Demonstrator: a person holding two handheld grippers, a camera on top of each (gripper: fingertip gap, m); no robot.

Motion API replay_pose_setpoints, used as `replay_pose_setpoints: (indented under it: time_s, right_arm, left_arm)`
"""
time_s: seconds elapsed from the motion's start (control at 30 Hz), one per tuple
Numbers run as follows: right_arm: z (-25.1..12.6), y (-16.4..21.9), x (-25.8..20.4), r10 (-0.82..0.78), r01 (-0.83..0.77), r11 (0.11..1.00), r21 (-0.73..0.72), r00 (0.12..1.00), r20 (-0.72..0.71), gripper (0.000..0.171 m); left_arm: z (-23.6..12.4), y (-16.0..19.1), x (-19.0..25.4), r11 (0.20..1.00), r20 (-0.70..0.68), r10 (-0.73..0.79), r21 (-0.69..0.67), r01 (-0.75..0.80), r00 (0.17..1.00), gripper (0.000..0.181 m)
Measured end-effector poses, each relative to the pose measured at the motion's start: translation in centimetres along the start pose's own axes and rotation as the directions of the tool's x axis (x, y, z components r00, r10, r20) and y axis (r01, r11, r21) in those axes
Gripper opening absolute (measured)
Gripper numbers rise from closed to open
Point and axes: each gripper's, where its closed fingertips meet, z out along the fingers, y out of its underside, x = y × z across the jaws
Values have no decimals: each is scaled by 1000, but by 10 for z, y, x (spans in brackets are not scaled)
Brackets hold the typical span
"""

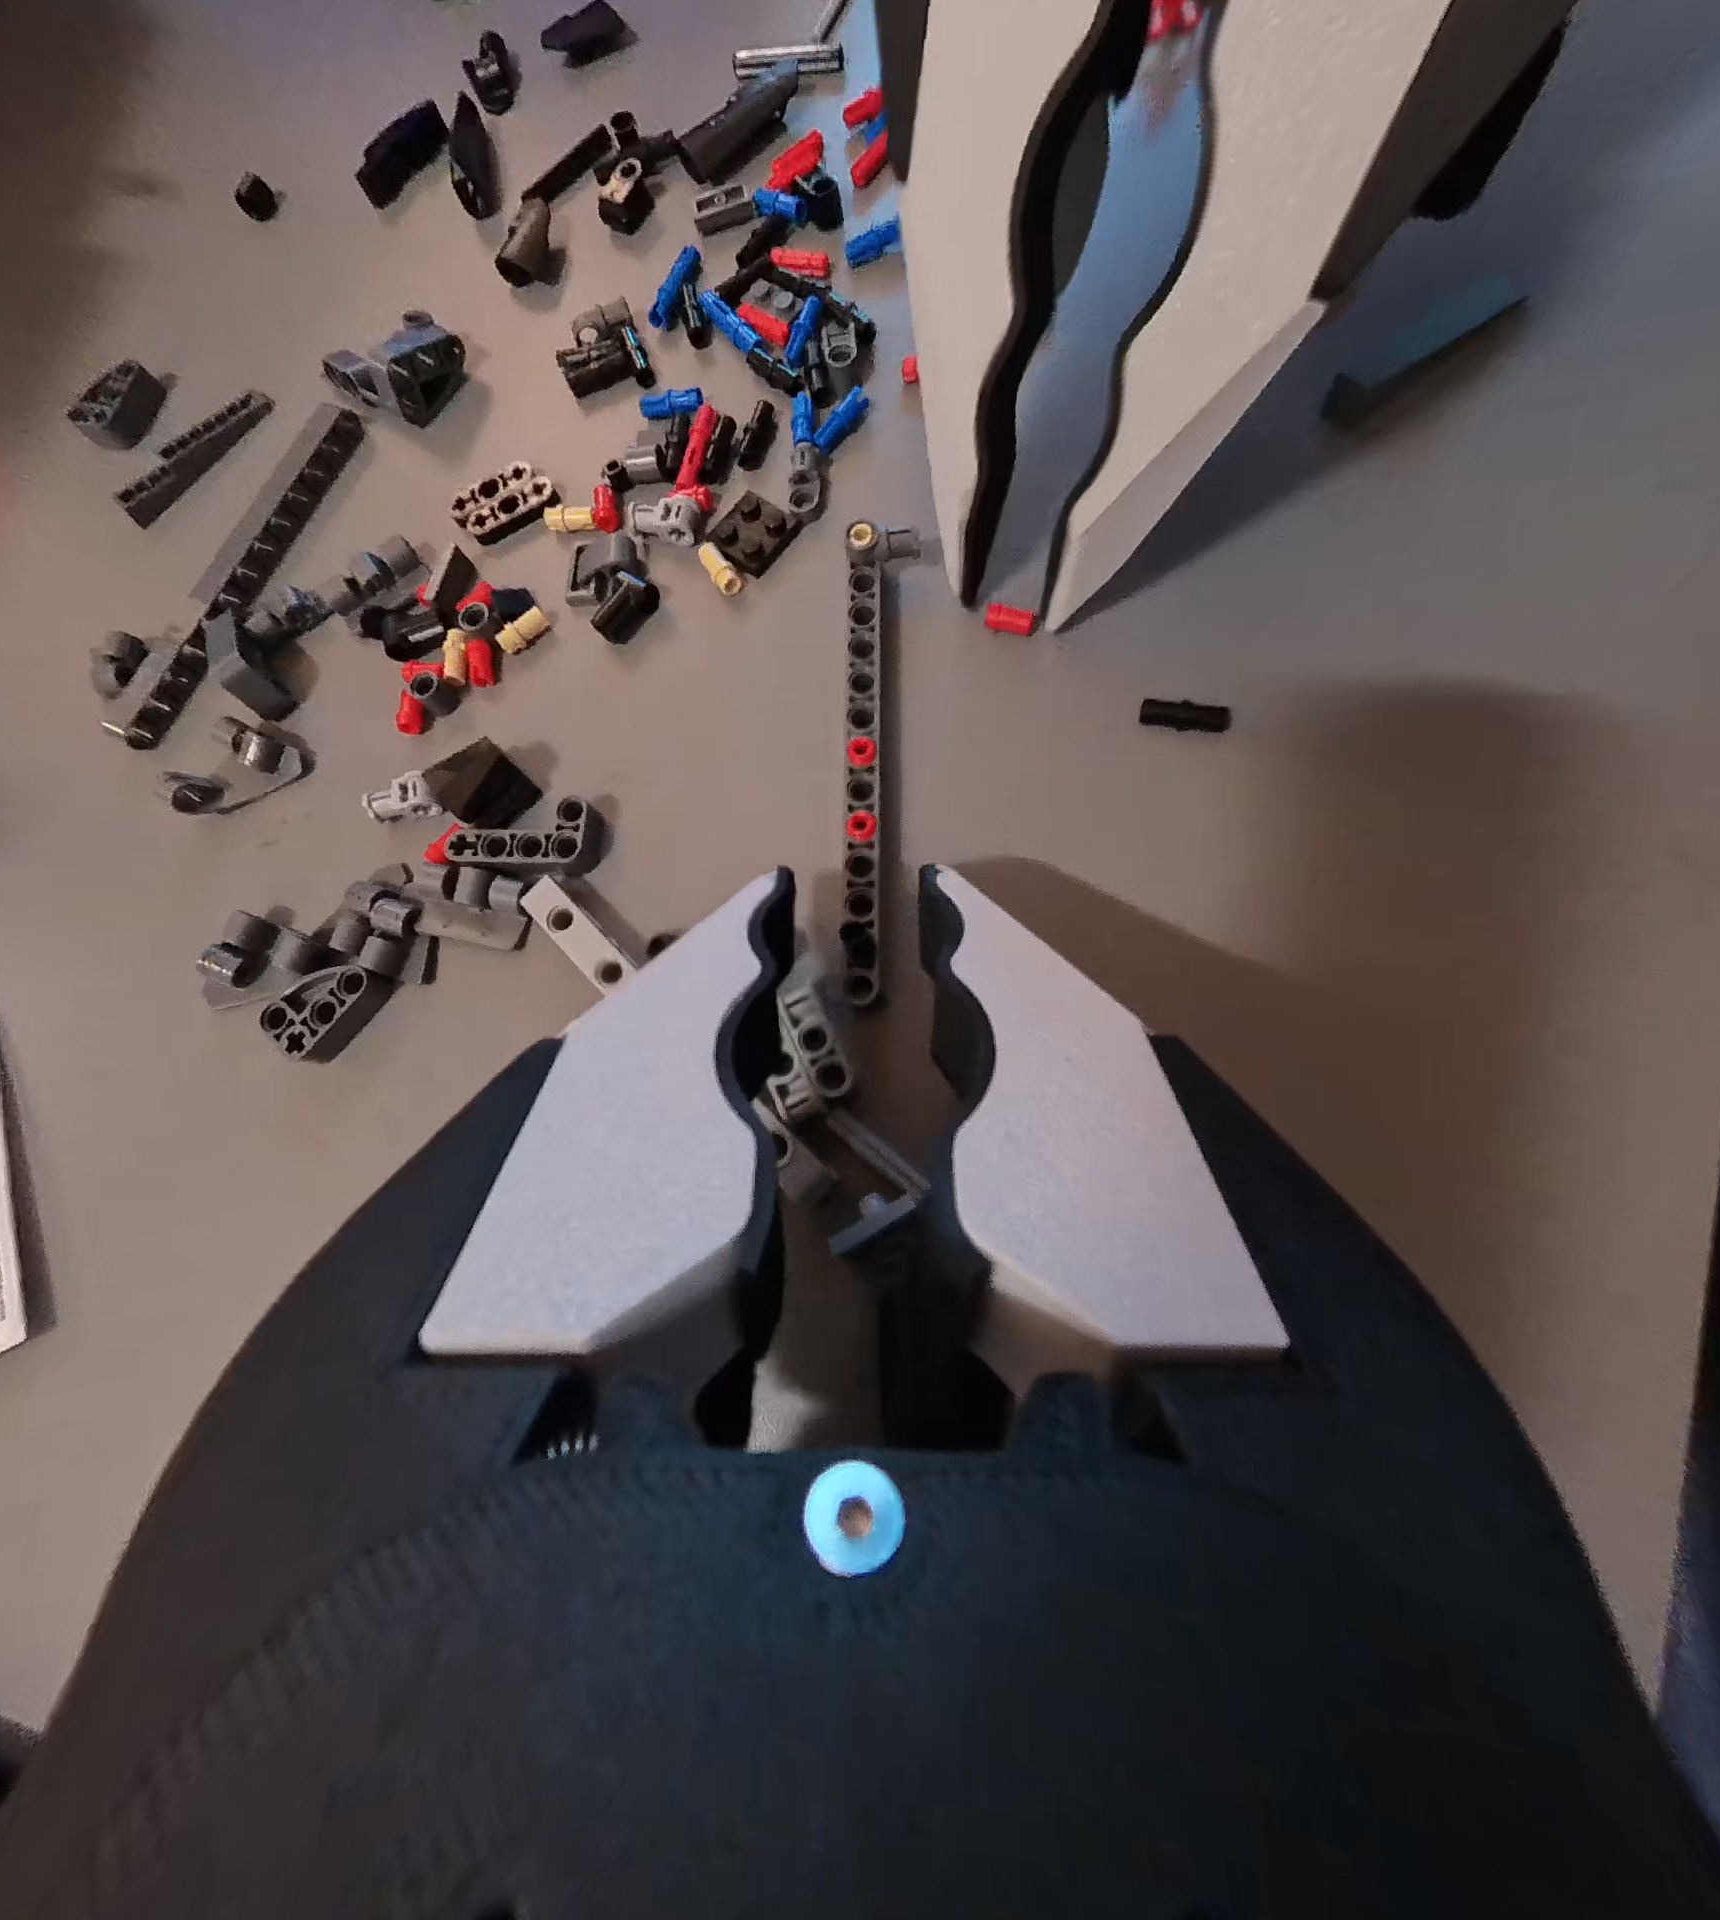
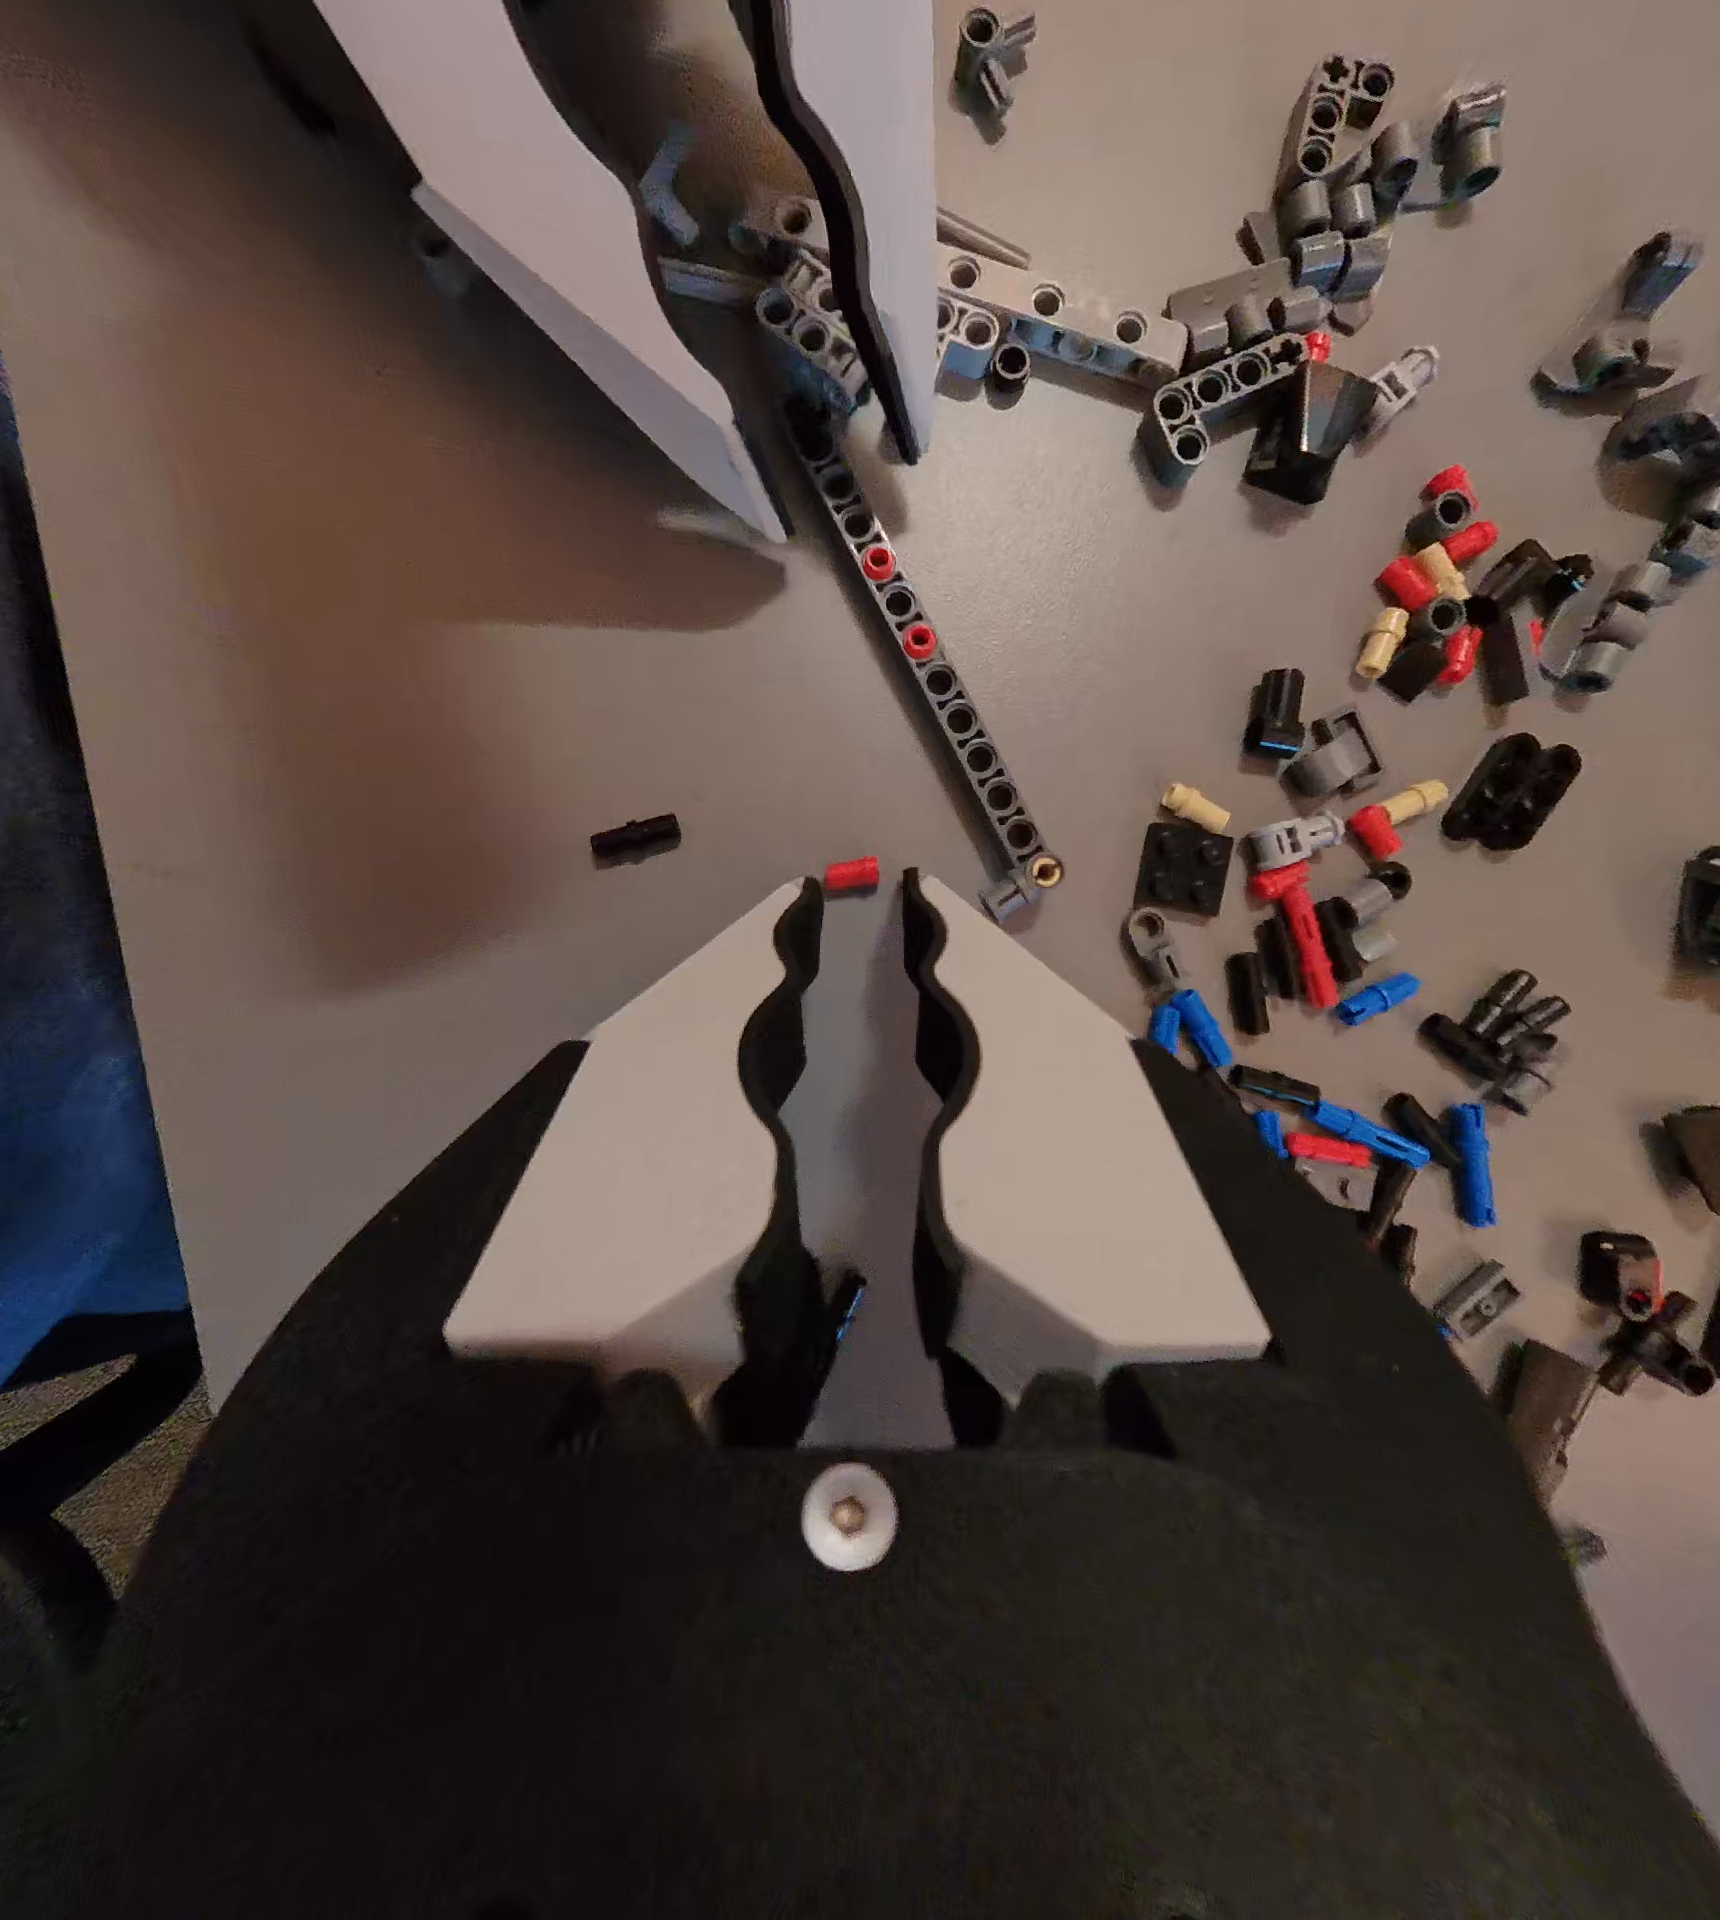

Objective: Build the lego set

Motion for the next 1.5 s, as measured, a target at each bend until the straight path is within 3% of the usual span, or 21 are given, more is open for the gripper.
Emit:
replay_pose_setpoints:
  time_s: [0.03,0.3,0.4,0.57,0.8,0.97,1.17,1.33,1.5]
  right_arm:
    - [1,-2,0,2,-2,1000,8,1000,9,12]
    - [0,-8,-5,16,-20,997,76,998,56,7]
    - [-14,-23,-3,122,-141,971,195,987,107,7]
    - [-47,-55,1,284,-390,835,388,909,304,7]
    - [-58,-71,2,362,-568,702,430,804,471,7]
    - [-64,-77,4,382,-676,593,436,714,587,7]
    - [-81,-93,9,330,-782,433,448,600,729,7]
    - [-106,-115,15,202,-824,253,507,557,806,6]
    - [-127,-128,19,82,-833,151,532,547,833,9]
  left_arm:
    - [-1,-3,0,1000,11,12,8,-12,1000,21]
    - [-1,-29,19,997,-2,68,48,-68,998,17]
    - [-1,-40,21,988,23,114,99,-116,993,18]
    - [-12,-65,16,938,217,272,160,-309,938,25]
    - [-22,-88,9,890,352,321,205,-407,880,6]
    - [-27,-94,5,878,377,325,221,-425,867,5]
    - [-42,-109,-3,867,352,232,349,-357,907,6]
    - [-63,-130,-13,817,251,81,538,-209,965,6]
    - [-78,-146,-18,735,138,16,670,-105,990,1]
